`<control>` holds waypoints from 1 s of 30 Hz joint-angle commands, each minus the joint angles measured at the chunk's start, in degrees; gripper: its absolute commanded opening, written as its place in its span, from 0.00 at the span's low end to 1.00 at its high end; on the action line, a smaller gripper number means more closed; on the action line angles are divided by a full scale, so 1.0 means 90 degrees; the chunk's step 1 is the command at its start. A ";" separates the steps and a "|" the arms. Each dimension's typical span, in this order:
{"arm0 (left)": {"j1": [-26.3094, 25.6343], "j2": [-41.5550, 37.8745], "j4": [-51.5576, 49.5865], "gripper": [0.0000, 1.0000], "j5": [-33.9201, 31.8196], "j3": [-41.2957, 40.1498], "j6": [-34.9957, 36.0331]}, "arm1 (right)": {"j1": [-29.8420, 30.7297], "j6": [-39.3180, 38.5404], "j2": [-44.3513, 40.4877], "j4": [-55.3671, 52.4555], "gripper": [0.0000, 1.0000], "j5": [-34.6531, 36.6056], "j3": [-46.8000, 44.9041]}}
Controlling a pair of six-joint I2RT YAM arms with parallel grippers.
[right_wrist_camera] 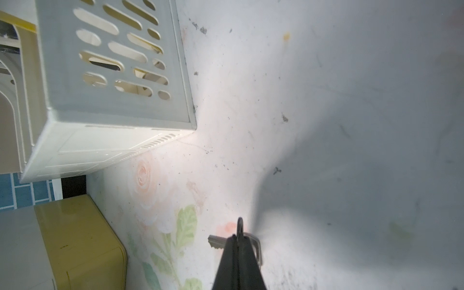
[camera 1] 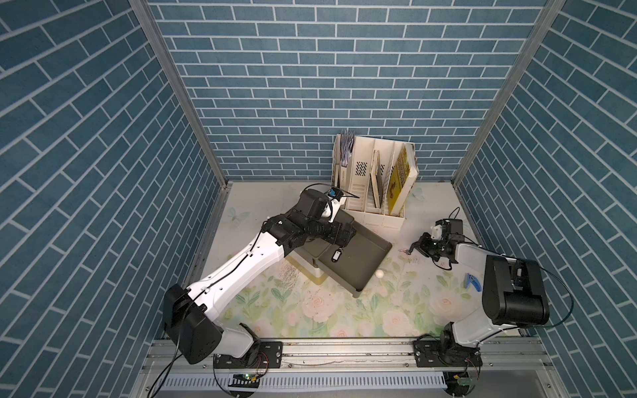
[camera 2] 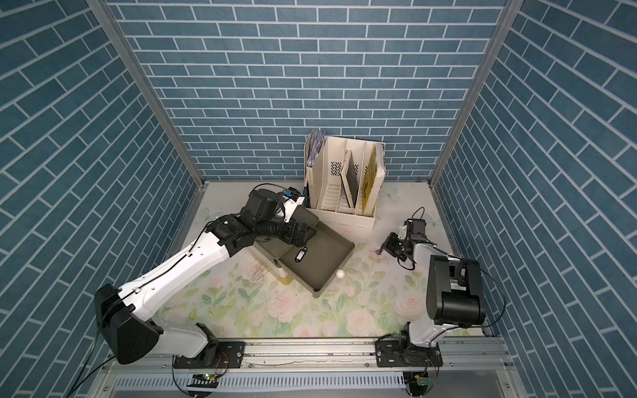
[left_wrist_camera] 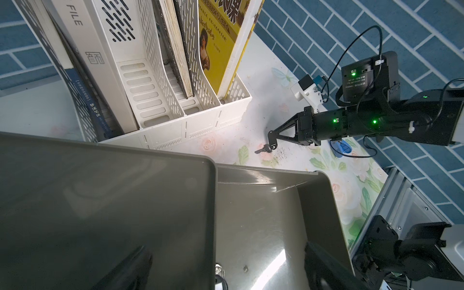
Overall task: Take the keys out of the drawer
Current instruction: Place the key at the center of the board.
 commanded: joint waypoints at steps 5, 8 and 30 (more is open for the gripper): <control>0.0124 -0.0200 0.0037 1.00 -0.0064 -0.0156 0.0029 | -0.0103 -0.0294 0.0004 -0.0093 0.25 -0.0033 -0.0155; 0.0148 -0.0239 0.0056 1.00 -0.0071 -0.0211 0.0030 | -0.0138 -0.0309 -0.0085 -0.0170 0.30 -0.0002 -0.0145; 0.0461 -0.0593 -0.0013 1.00 -0.0152 -0.0350 -0.0003 | 0.2082 -0.0519 -0.2175 -0.3712 0.32 0.0524 0.3342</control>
